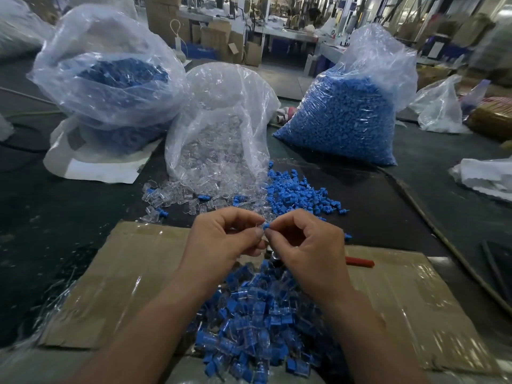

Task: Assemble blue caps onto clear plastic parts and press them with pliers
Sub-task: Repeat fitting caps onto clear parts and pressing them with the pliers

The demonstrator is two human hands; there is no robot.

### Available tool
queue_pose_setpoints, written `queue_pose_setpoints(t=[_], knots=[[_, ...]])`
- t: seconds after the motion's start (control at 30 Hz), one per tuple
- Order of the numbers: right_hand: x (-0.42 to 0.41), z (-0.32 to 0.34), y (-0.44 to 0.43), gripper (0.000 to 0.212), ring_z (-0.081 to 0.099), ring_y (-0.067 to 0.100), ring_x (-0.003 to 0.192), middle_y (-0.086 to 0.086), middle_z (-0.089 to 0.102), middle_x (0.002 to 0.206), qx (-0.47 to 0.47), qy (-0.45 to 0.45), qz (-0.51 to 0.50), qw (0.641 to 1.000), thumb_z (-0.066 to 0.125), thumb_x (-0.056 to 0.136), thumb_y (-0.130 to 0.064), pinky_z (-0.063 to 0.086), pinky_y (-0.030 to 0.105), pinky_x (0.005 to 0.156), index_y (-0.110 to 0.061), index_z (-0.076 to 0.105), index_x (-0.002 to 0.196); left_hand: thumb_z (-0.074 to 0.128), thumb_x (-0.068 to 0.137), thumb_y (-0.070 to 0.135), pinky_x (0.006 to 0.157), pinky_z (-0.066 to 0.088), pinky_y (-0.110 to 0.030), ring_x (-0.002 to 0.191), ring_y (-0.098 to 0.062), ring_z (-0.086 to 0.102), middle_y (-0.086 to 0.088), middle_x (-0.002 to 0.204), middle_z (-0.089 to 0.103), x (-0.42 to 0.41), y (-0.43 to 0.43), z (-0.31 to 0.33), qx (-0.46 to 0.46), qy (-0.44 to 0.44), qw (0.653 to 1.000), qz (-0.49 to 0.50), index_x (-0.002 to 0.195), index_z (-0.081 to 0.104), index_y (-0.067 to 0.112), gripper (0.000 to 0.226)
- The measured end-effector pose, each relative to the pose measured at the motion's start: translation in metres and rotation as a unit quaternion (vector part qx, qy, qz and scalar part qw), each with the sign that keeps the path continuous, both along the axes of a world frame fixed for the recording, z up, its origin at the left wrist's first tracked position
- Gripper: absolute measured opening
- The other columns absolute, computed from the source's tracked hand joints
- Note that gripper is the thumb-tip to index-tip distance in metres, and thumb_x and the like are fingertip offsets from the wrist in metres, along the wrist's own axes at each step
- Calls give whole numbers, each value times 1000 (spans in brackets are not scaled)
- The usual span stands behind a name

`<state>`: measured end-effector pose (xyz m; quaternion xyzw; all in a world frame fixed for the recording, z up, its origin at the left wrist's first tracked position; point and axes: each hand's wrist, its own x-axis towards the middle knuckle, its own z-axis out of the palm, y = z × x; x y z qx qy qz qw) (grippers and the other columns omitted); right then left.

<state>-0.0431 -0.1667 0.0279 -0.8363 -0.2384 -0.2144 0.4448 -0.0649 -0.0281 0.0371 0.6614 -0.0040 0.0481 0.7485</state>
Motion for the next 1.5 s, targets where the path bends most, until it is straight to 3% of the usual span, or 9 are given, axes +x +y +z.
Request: queue_pose_setpoints(t=[0.23, 0.4, 0.5, 0.83, 1.03, 1.17, 1.33, 1.5], knots=[[2, 3, -3, 26, 61, -3, 86, -19, 61, 90, 46, 20, 83, 995, 72, 75, -10, 46, 7, 72, -26, 65, 94, 63, 72, -7, 48, 51, -19, 52, -15, 64, -9, 63, 68, 3, 6, 0, -54, 35, 998, -28, 74, 66, 4, 12], [2, 3, -7, 29, 64, -4, 76, -17, 65, 82, 76, 73, 127, 986, 73, 70, -9, 48, 8, 68, -29, 65, 91, 67, 56, 5, 44, 49, -19, 50, -16, 62, -12, 61, 66, 3, 8, -2, -77, 62, 994, -42, 69, 67, 5, 12], [3, 4, -11, 26, 65, -1, 77, -13, 66, 84, 70, 81, 148, 983, 71, 68, -20, 50, 12, 69, -24, 66, 93, 66, 56, 5, 43, 49, -20, 49, -16, 62, -13, 59, 65, 4, 9, -2, -82, 74, 992, -56, 67, 68, 4, 11], [6, 3, -16, 30, 62, -5, 70, -22, 62, 79, 19, 27, 120, 992, 77, 66, -9, 48, 9, 65, -20, 67, 92, 67, 55, 1, 44, 51, -20, 50, -18, 64, -15, 60, 66, 4, 7, 0, -90, 86, 989, -85, 64, 69, 4, 10], [5, 4, -17, 31, 64, 5, 72, -12, 65, 78, 0, 10, 105, 994, 78, 66, -6, 51, 14, 65, -19, 68, 93, 68, 55, 1, 47, 52, -20, 52, -19, 65, -16, 63, 67, 5, 8, -1, -96, 87, 987, -96, 61, 70, 7, 8], [5, 5, -17, 23, 64, 7, 75, -9, 65, 80, -34, -8, 106, 994, 77, 67, -6, 52, 15, 67, -8, 73, 89, 68, 55, 5, 48, 53, -21, 54, -18, 66, -14, 62, 67, 5, 6, -4, -81, 92, 988, -90, 62, 68, 9, 8], [4, 6, -16, 19, 63, 9, 74, 1, 70, 77, -59, -25, 111, 992, 74, 67, -9, 52, 20, 67, -7, 73, 86, 66, 70, -6, 46, 51, -21, 52, -17, 65, -12, 60, 67, 4, 7, -5, -25, 85, 993, -81, 70, 64, 5, 10], [3, 8, -15, 20, 63, 8, 74, 1, 70, 78, -65, -27, 116, 991, 76, 68, -12, 53, 20, 67, -7, 72, 87, 62, 76, -9, 47, 50, -19, 51, -13, 62, -8, 57, 66, 3, 5, -4, 8, 42, 996, -79, 71, 62, 5, 15]])
